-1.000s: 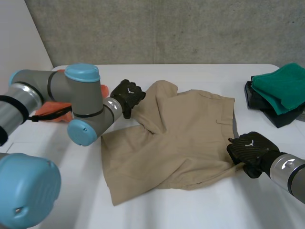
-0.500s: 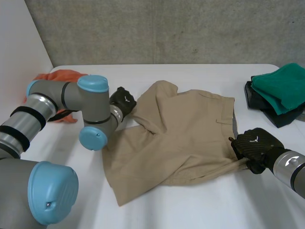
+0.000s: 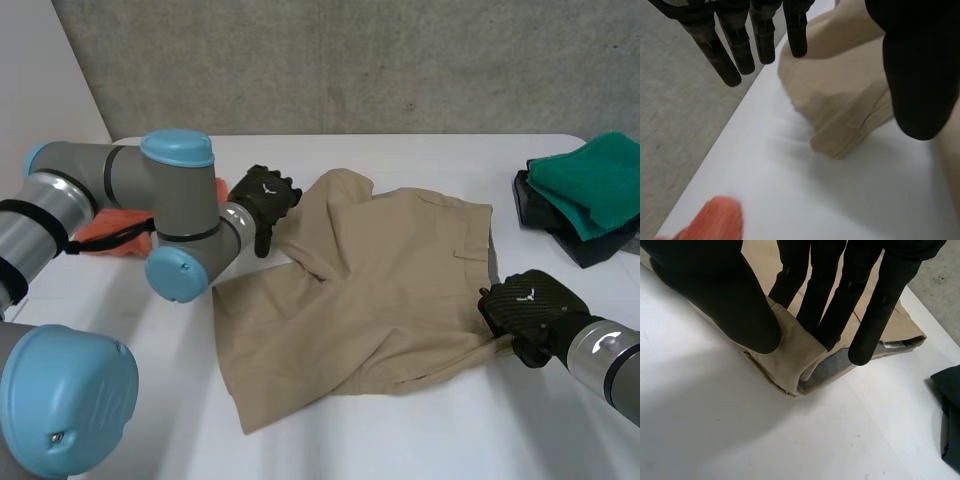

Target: Fold the laundry.

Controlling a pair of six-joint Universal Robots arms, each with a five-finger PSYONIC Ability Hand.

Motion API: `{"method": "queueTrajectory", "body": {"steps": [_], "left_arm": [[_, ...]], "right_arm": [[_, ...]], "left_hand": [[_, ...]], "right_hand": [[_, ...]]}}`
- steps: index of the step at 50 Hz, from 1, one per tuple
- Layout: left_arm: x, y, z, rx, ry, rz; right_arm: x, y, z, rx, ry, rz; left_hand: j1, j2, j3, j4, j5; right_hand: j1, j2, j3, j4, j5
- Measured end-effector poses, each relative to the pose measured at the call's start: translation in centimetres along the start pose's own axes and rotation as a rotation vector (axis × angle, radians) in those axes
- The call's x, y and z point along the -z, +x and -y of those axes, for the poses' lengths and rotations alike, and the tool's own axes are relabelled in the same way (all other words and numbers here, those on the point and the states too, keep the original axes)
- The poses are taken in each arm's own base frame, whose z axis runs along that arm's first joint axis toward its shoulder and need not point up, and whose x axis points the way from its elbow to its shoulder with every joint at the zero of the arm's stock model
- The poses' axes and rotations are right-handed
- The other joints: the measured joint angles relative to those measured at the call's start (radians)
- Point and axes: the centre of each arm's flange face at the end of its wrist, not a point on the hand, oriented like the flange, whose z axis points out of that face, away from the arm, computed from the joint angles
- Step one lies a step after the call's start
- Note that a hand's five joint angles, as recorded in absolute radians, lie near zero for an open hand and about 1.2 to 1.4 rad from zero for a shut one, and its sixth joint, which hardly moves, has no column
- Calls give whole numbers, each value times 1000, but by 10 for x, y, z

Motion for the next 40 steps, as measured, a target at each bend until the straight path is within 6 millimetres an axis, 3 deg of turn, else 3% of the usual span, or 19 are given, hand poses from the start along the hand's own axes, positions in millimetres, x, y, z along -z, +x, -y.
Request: {"method": "queueTrajectory", "body": {"steps": [16, 26, 32, 40], "left_arm": [[-19, 5, -17, -181, 41, -42], [-19, 18, -23, -261, 1, -96], [-20, 20, -27, -293, -24, -96], [-23, 14, -34, -316, -79, -21]], "right_arm": [[-3, 3, 1, 8, 7, -11], [-4, 8, 1, 8, 10, -24], [-5, 8, 0, 7, 9, -25], [-5, 9, 0, 7, 8, -27]], "left_hand": [[193, 188, 192, 198, 198], [369, 356, 358, 359, 356], [789, 776, 772, 776, 770], [831, 870, 864, 870, 854]], "right_hand": [[0, 0, 0, 0, 0], [0, 0, 0, 0, 0], [0, 0, 0, 0, 0], [0, 0, 0, 0, 0]]}}
